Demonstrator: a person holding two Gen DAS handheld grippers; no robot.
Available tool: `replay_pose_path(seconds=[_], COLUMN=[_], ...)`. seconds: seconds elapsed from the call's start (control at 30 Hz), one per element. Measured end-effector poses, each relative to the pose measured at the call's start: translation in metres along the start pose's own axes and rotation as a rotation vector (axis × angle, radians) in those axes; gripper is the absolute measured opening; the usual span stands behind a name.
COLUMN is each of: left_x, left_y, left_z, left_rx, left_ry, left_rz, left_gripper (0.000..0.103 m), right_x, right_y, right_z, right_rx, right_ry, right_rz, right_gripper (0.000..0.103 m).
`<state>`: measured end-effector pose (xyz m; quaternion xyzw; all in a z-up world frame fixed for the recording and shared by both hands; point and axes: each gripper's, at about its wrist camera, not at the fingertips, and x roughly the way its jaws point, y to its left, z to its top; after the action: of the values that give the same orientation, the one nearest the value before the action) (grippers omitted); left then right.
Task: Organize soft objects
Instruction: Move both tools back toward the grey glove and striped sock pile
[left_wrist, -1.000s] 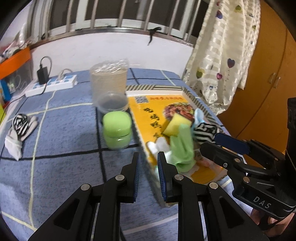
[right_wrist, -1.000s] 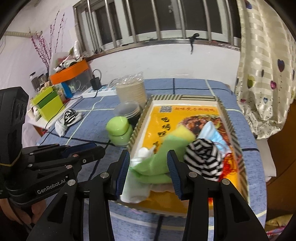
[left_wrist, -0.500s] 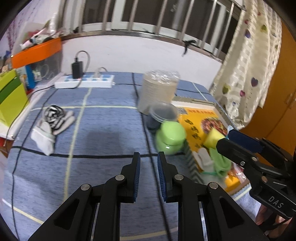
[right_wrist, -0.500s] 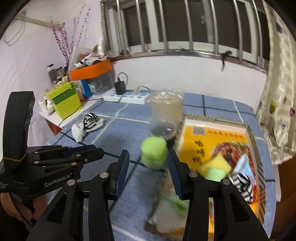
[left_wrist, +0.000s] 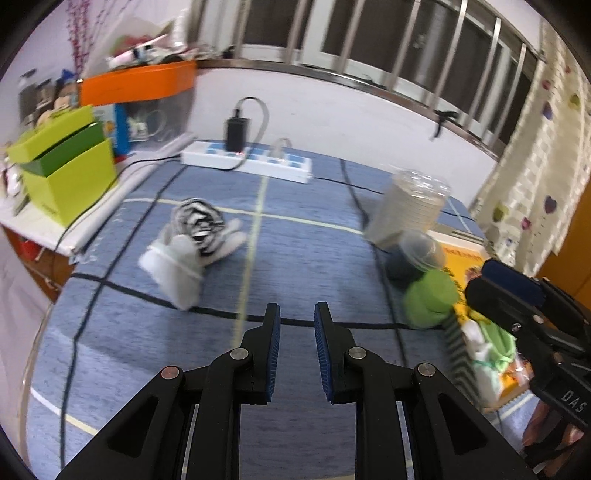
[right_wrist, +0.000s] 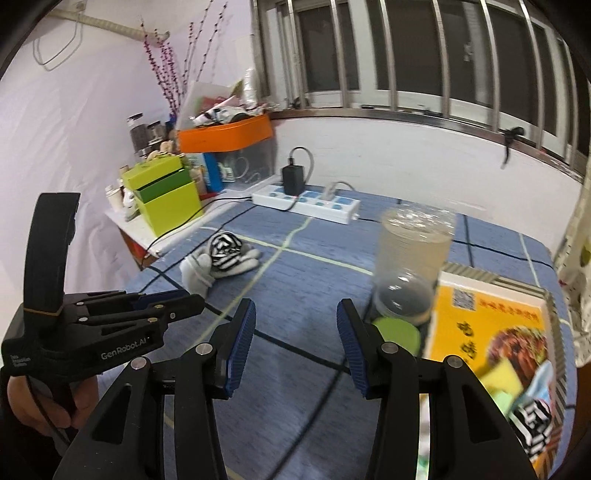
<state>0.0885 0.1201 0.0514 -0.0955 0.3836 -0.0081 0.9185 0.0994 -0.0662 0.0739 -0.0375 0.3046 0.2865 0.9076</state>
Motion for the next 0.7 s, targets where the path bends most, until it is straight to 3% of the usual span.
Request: replay_pose_path(seconds=[0.23, 0.3, 0.7], left_x=[0.007, 0.01, 0.039], left_y=[0.049, 0.061, 0.102], left_z=[0.005, 0.006, 0.014], left_rx=[-0.082, -0.112, -0.209], left_ry=[0.005, 0.014, 0.038], left_rz=[0.057, 0.053, 0.052], left_gripper=[0.019, 0.029, 0.031], right_x=[0.028, 0.035, 0.078], right_y=[0.021, 0.025, 0.039], right_z=[0.011, 0.015, 0.029], right_rx=[-0.033, -0.037, -0.048], right_ry=[0.022, 0.025, 0.058], right_rz=[0.048, 0.058, 0.107], right_gripper=[0.047, 0.047, 0.047])
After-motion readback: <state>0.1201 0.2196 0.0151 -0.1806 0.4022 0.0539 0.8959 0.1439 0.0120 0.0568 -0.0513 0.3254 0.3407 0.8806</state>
